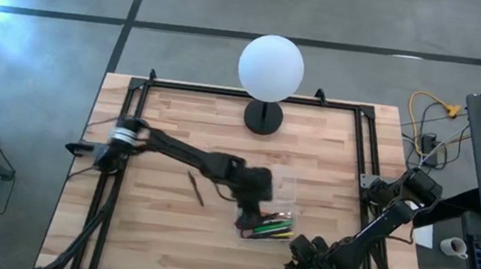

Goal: Pick & place school supplies into a supply box
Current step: Put the black pen into the transparent supply box, then put the brown pen into the transparent supply box

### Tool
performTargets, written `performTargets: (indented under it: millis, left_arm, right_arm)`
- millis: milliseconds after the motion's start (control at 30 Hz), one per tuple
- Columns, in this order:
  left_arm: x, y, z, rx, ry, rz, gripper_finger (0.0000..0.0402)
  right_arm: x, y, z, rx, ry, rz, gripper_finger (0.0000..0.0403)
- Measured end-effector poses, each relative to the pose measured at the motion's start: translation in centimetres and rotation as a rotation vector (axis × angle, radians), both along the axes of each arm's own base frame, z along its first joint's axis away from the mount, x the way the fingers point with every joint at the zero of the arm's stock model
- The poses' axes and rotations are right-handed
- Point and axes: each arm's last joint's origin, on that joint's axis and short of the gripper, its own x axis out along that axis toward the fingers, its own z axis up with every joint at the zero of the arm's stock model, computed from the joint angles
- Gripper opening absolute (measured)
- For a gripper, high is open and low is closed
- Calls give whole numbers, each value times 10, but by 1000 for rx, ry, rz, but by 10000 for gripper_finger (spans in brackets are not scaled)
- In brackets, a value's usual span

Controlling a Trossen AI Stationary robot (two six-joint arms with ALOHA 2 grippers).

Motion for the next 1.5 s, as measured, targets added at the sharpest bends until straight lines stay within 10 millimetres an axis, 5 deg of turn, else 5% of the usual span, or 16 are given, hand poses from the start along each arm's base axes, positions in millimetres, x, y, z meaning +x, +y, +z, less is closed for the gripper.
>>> performTargets:
  millis: [133, 333, 467, 633, 833, 967, 1100, 1267, 1500]
  left_arm:
    - [24, -3, -12, 36, 88, -26, 55]
    - [35, 0, 11, 155, 34, -12, 104]
    - [16, 3, 36, 278, 44, -132, 123]
    - [-38, -5, 48, 478, 161, -505, 127]
    - [-99, -7, 17, 654, 211, -823, 127]
    - [-130, 2, -12, 804, 209, -786, 128]
    - [-145, 6, -25, 864, 98, -710, 128]
    - [-166, 13, -51, 846, 196, -740, 128]
    - [-166, 24, -64, 890, 158, -663, 128]
  right_arm:
    - [-8, 7, 0, 31, 14, -8, 178]
    - [-21, 16, 0, 55, 12, -18, 178]
    - [-23, 18, 0, 37, -13, -23, 178]
    - [-21, 13, -3, -5, -17, 17, 178]
    - [-18, 8, -5, -32, -13, 36, 178]
    - [-16, 7, -5, -31, -14, 30, 178]
    - [-14, 6, -5, -30, -14, 21, 178]
    - [-12, 4, -5, -27, -12, 10, 178]
    - [-6, -1, -5, -10, -11, -42, 178]
